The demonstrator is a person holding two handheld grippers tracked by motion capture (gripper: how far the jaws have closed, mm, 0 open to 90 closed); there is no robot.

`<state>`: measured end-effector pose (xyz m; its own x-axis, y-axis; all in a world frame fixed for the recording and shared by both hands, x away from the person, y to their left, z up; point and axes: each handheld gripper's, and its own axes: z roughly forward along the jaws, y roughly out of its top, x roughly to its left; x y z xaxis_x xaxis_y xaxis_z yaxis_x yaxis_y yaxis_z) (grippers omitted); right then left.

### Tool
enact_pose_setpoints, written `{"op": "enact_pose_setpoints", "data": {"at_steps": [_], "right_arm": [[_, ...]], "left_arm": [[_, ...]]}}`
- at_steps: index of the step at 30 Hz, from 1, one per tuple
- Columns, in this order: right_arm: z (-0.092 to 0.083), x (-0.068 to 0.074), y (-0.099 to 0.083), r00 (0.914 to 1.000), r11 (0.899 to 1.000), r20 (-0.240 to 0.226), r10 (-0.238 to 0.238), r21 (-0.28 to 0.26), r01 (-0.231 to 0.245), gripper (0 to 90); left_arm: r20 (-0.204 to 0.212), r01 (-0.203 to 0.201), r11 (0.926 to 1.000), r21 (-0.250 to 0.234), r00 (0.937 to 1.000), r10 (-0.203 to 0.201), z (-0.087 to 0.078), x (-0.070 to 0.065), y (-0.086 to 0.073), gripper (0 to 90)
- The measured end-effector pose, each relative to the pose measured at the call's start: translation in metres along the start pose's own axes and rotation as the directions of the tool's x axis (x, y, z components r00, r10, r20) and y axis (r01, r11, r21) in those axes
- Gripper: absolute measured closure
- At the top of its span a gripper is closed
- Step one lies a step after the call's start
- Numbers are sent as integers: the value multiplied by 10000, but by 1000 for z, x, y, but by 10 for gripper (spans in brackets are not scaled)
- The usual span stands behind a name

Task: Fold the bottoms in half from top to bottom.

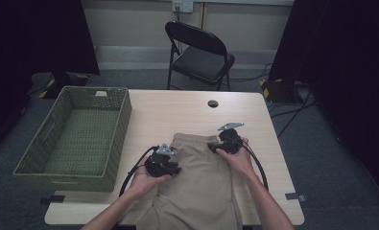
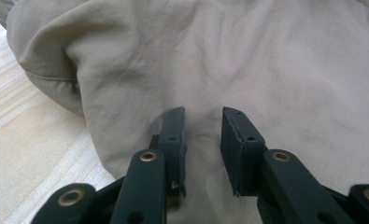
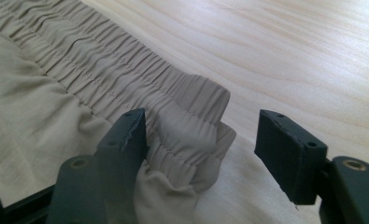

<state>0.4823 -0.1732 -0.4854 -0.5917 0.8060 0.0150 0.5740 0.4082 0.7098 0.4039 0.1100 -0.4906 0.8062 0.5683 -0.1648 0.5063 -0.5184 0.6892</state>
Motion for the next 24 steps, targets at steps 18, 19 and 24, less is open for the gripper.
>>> {"op": "enact_pose_setpoints", "data": {"at_steps": [18,19,24], "right_arm": [[0,5,-14,9922,9983,-1108,565,-85,-578,492],[0,5,-14,9914,9981,-1164,591,-87,-605,503],[-2,10,-13,9929,9995,-1159,277,-113,-292,584]], "left_arm": [[19,-12,9998,199,10000,12,-1,-2,2,688],[64,32,9997,221,10000,-33,-1,-2,2,676],[298,262,9996,-99,9992,-259,-9,4,5,635]]}}
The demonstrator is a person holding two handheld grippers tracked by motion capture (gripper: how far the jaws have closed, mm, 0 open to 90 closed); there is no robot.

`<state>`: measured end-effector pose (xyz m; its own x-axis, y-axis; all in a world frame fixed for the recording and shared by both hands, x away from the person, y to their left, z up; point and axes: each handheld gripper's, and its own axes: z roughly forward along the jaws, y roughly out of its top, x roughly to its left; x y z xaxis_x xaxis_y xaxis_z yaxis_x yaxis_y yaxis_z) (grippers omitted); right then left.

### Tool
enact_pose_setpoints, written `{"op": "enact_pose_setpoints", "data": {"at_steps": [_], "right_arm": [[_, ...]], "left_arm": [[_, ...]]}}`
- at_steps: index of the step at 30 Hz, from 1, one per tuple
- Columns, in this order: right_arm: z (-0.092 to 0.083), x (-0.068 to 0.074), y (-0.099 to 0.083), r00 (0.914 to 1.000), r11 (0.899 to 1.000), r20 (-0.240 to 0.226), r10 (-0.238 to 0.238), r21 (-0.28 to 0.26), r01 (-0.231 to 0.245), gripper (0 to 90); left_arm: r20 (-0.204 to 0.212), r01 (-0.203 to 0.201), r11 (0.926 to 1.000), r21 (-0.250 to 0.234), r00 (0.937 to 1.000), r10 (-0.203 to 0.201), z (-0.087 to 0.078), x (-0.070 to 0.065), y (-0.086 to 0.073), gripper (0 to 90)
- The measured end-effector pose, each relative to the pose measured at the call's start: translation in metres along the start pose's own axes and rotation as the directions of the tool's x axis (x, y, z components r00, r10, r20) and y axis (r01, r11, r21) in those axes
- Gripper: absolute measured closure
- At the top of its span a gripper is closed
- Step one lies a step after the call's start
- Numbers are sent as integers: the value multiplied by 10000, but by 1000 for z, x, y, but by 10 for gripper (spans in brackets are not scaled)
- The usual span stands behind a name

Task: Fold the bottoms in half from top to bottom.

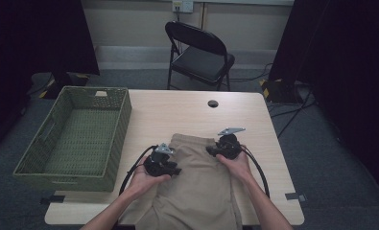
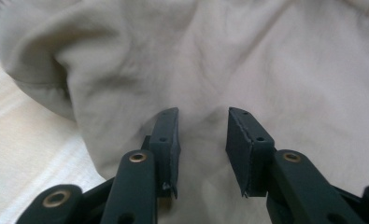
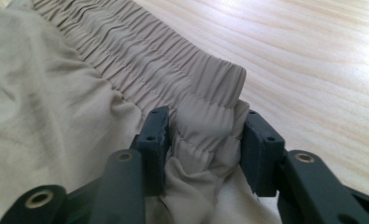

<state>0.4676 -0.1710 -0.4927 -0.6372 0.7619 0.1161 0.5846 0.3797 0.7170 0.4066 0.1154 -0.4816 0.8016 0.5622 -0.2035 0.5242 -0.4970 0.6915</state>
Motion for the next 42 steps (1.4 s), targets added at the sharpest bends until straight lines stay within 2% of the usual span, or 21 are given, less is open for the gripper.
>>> {"op": "enact_pose_setpoints", "data": {"at_steps": [1,3,5,6,8,9,11,13,14,15,16,18,20,22,25,29,32,34,37,39,42], "right_arm": [[0,2,0,10000,10000,-31,-72,12,72,599],[-1,5,1,9996,9996,-58,-289,54,289,616],[-2,10,1,9989,9989,-89,-451,145,453,626],[-2,11,1,9984,9984,-121,-545,167,547,627],[-4,15,0,9975,9974,-159,-692,209,695,628],[-4,17,-1,9969,9968,-208,-761,221,766,629],[-6,21,-1,9955,9953,-163,-935,237,939,628],[-6,23,-2,9946,9943,-142,-1032,252,1035,628],[-6,24,-2,9943,9941,-172,-1048,248,1052,628],[-6,24,-2,9942,9941,-194,-1056,222,1060,628],[-6,24,-3,9942,9941,-185,-1060,205,1064,627],[-6,24,-3,9940,9940,-162,-1079,175,1082,626],[-6,25,-3,9932,9932,-122,-1155,159,1157,621],[-7,26,-3,9918,9916,-73,-1279,174,1280,611],[-7,25,-3,9936,9936,-119,-1125,87,1126,542],[-13,17,2,9978,9975,-329,-579,-416,565,433],[-16,11,5,9997,9964,-223,-63,-847,44,402],[-14,7,5,9987,9951,-385,329,-922,-363,399],[-4,5,1,9965,9956,-442,704,-588,-729,403],[1,7,-1,9965,9969,-413,722,-288,-734,406],[2,7,-1,9969,9976,-437,659,-182,-668,408]], "left_arm": [[-21,75,9993,-355,10000,-75,-5,3,3,631],[-12,254,9973,-687,9997,-255,-14,9,9,630],[-386,292,9933,-1117,9987,-337,-21,14,14,629],[-341,587,9899,-1294,9974,-636,-25,20,16,627],[-867,845,9845,-1536,9913,-986,-29,31,18,601],[-882,1046,9809,-1643,9888,-1202,-29,36,18,593],[-991,1548,9782,-1382,9806,-1692,-25,48,15,527],[-554,2179,9655,-1424,9722,-2276,-20,57,11,470],[-450,2257,9651,-1326,9713,-2334,-16,59,10,444],[-417,2202,9674,-1251,9730,-2269,-14,59,10,425],[-548,1988,9738,-1105,9771,-2057,-11,58,11,422],[-726,1931,9768,-927,9771,-2001,-8,57,12,416],[-760,1996,9757,-904,9755,-2066,-5,58,11,419],[-767,1764,9815,-747,9803,-1820,-2,56,11,477],[-1557,1208,9919,-383,9798,-1253,3,49,9,533],[-1690,1212,9921,-331,9776,-1250,4,48,7,573],[-1787,940,9954,-163,9793,-954,3,45,7,588],[-1810,937,9955,-116,9790,-942,3,44,6,592],[-1702,909,9958,-78,9812,-909,1,44,5,594],[-1711,926,9957,-100,9809,-930,1,44,4,594],[-1693,915,9956,-185,9811,-933,2,44,3,594]]}}
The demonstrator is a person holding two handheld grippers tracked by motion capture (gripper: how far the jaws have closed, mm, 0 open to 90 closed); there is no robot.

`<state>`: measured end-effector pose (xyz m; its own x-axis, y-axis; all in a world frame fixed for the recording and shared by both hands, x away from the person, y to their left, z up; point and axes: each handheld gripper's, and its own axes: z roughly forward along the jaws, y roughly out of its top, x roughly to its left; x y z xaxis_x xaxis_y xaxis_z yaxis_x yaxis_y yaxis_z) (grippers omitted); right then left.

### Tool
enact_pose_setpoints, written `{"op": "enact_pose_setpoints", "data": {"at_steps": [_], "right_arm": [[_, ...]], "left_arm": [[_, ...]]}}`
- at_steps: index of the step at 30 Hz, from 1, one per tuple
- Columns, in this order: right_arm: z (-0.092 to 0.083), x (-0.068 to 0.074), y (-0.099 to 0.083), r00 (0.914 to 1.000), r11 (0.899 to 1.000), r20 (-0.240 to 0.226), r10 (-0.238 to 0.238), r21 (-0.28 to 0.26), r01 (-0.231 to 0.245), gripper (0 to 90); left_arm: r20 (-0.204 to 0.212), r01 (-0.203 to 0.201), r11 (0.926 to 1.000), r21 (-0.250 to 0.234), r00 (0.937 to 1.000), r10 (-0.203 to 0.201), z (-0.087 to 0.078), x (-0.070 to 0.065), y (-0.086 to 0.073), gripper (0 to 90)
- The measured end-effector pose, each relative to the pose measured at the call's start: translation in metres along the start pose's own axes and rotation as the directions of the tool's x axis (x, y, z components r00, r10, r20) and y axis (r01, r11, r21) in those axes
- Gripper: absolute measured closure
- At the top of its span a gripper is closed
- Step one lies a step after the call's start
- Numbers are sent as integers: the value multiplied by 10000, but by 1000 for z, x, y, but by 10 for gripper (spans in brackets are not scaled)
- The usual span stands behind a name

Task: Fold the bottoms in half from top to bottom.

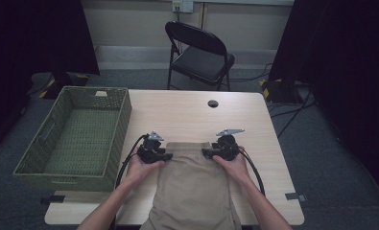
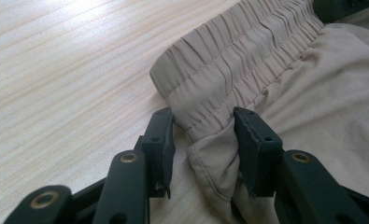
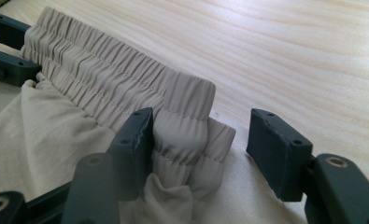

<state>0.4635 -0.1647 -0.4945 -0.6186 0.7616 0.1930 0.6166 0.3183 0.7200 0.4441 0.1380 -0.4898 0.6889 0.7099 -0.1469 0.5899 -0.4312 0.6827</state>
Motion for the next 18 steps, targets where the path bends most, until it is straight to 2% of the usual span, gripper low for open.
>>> {"op": "enact_pose_setpoints", "data": {"at_steps": [2,3,6,8,13,16,18], "right_arm": [[1,-1,-1,9996,9997,-119,250,40,-249,416],[1,1,-1,9998,9998,-49,212,59,-212,446],[1,2,-3,9989,9996,-365,292,41,-291,540],[0,2,-3,9983,9995,-480,318,14,-318,598],[0,11,0,9996,9998,-242,-124,-135,120,680],[2,17,1,9990,9991,-235,-393,-155,389,703],[2,21,2,9981,9983,-234,-575,-120,573,706]], "left_arm": [[45,50,10000,-11,10000,-50,0,1,0,593],[51,85,10000,-33,10000,-85,0,1,0,593],[192,266,9996,-82,9995,-264,0,3,0,581],[473,450,9987,-222,9979,-439,-1,6,1,553],[822,935,9896,-1095,9930,-847,-7,15,5,441],[860,1054,9909,-833,9914,-982,-5,18,2,402],[821,1236,9889,-825,9897,-1169,-6,20,2,419]]}}
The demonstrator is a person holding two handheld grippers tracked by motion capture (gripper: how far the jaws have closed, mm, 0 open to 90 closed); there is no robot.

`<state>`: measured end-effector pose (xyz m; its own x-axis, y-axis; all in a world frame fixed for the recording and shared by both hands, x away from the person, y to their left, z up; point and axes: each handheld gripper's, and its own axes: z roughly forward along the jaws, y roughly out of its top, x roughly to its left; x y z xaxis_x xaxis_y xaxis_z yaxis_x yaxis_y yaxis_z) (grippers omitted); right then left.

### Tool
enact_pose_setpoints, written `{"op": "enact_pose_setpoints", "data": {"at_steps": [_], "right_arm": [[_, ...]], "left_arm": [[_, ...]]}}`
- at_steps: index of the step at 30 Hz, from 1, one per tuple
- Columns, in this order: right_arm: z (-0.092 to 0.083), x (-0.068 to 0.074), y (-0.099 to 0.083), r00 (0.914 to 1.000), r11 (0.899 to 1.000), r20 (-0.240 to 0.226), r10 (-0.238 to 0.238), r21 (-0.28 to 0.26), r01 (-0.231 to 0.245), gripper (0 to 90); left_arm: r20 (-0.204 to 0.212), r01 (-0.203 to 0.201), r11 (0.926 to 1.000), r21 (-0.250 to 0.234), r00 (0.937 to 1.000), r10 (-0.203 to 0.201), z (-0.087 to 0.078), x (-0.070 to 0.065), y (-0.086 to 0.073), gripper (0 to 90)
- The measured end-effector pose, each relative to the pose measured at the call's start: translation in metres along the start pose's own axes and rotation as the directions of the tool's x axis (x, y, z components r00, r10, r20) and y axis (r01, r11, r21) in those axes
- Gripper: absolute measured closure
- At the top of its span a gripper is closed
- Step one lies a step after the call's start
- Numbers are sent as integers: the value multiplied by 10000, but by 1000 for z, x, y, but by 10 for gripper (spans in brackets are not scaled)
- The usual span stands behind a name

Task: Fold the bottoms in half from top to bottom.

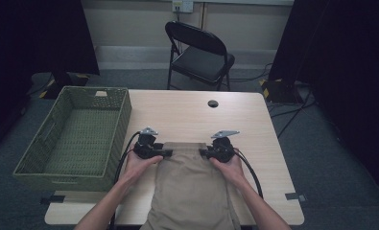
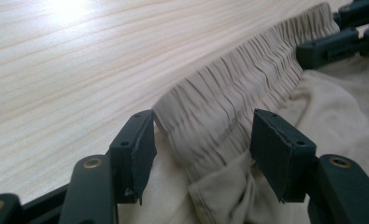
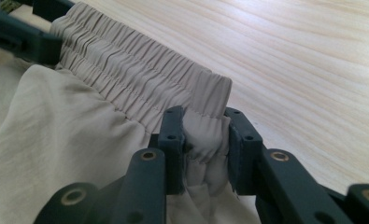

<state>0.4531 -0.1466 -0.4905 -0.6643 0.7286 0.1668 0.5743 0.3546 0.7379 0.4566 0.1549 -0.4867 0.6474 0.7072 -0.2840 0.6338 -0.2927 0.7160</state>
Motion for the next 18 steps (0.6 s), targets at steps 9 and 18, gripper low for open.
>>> {"op": "enact_pose_setpoints", "data": {"at_steps": [9,18], "right_arm": [[-2,1,-2,10000,10000,15,4,-14,-4,708],[-7,0,1,9996,9991,-67,277,-327,-279,727]], "left_arm": [[134,-26,9981,611,9999,18,4,-3,-5,511],[245,85,9982,597,9996,-100,4,-6,-2,638]]}}
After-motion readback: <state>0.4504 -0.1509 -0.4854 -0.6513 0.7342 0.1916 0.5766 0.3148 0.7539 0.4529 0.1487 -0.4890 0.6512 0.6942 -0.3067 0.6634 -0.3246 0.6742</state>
